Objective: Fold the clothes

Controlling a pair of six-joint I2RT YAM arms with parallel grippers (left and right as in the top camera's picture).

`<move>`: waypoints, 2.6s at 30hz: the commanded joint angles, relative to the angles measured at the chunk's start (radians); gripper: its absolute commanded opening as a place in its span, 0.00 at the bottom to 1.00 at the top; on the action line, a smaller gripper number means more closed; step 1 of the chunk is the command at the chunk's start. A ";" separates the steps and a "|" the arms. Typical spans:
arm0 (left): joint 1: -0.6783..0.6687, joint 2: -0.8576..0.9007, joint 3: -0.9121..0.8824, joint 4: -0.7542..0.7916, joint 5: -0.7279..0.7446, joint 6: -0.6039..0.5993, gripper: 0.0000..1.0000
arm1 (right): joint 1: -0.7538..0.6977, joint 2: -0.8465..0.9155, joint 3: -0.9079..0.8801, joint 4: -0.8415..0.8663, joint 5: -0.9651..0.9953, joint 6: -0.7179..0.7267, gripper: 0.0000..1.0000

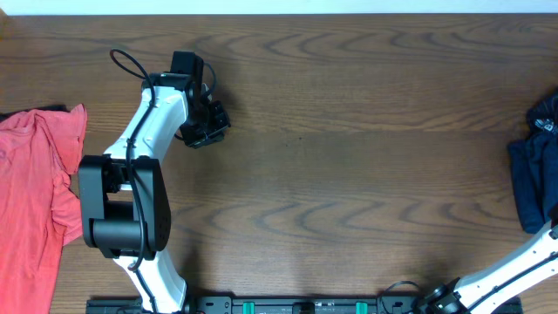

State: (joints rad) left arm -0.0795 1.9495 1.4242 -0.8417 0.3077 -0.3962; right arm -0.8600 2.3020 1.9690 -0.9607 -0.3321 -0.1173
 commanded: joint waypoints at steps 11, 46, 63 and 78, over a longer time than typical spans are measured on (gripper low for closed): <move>-0.001 0.010 -0.008 -0.007 -0.002 -0.005 0.06 | 0.109 -0.134 0.008 -0.089 -0.086 0.049 0.01; -0.052 0.010 -0.008 -0.009 -0.002 0.037 0.06 | -0.034 -0.159 0.140 -0.080 -0.416 -0.144 0.01; -0.052 0.010 -0.009 -0.005 -0.002 0.036 0.06 | 0.051 -0.159 0.418 -0.311 -0.435 -0.246 0.01; -0.052 0.010 -0.008 -0.005 -0.002 0.032 0.07 | 0.307 -0.156 0.412 -0.333 -0.417 -0.437 0.01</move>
State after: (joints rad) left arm -0.1322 1.9495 1.4242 -0.8448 0.3077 -0.3687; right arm -0.6121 2.1620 2.3722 -1.2945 -0.7177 -0.5049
